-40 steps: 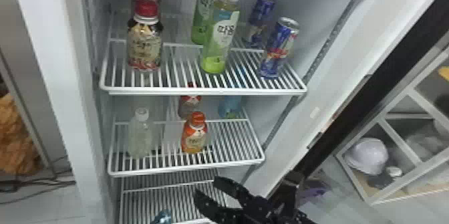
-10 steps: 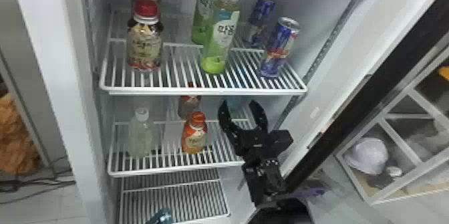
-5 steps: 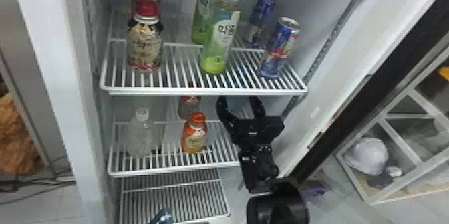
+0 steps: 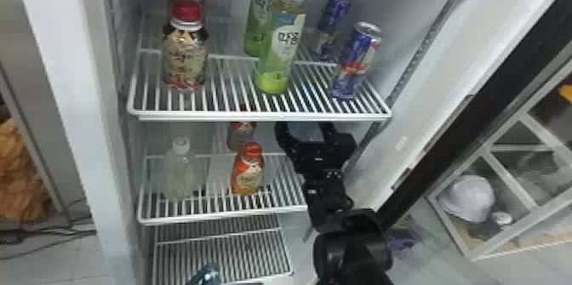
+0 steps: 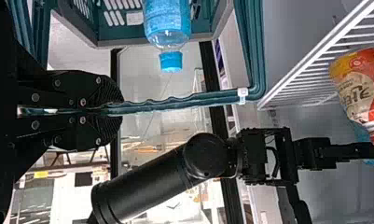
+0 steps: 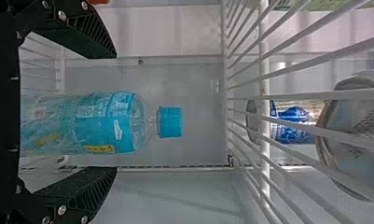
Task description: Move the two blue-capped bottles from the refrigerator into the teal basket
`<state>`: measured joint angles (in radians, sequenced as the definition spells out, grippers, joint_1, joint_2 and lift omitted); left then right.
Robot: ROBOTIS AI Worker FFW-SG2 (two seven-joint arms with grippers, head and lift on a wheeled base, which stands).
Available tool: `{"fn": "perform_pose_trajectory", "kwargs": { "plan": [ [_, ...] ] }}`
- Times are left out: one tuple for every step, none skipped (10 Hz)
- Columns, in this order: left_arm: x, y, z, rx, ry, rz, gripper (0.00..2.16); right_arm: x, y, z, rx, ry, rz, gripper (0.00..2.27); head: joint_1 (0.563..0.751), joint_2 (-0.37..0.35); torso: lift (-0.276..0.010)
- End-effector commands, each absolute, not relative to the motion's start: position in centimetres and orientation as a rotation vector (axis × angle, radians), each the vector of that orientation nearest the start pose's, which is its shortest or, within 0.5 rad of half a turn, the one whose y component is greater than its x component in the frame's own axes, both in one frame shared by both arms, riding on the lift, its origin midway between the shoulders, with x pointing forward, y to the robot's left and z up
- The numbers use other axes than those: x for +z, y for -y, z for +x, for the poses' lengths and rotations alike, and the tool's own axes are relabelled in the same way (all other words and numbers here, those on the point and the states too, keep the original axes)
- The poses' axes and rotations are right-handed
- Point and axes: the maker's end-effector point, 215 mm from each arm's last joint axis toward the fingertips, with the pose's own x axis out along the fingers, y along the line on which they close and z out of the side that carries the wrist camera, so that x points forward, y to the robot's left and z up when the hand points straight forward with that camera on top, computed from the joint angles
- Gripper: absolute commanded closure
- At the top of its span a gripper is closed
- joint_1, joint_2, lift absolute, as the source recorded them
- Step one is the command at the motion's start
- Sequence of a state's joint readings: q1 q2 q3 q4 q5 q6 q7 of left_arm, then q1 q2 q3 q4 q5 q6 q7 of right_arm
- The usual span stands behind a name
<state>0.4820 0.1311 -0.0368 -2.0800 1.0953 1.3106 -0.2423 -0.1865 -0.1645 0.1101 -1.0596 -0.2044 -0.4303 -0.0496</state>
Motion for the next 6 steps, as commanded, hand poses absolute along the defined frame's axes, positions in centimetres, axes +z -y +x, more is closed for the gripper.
{"fn": "perform_pose_trajectory", "kwargs": {
  "plan": [
    [-42.9, 3.0, 20.4, -0.933, -1.137, -0.943, 1.11, -37.7, 28.6, 63.1, -0.043, 0.081, 0.009, 0.16, 0.695, -0.350, -0.136],
    [-43.0, 3.0, 20.5, -0.931, -1.137, -0.941, 1.11, -37.7, 28.8, 63.5, -0.050, 0.072, -0.002, 0.16, 0.695, -0.350, -0.136],
    [-42.9, 3.0, 20.4, -0.931, -1.138, -0.945, 1.11, -37.7, 29.0, 64.0, -0.055, 0.065, -0.009, 0.16, 0.695, -0.350, -0.136],
    [-42.9, 3.0, 20.4, -0.930, -1.136, -0.946, 1.11, -37.6, 29.1, 64.5, -0.056, 0.055, -0.018, 0.16, 0.695, -0.350, -0.136],
    [-43.0, 2.9, 20.4, -0.930, -1.137, -0.944, 1.11, -38.0, 28.9, 65.1, -0.053, 0.030, -0.027, 0.17, 0.695, -0.350, -0.136],
    [-43.0, 2.9, 20.4, -0.930, -1.137, -0.944, 1.11, -37.9, 29.0, 65.4, -0.051, 0.022, -0.032, 0.17, 0.695, -0.350, -0.136]
  ]
}}
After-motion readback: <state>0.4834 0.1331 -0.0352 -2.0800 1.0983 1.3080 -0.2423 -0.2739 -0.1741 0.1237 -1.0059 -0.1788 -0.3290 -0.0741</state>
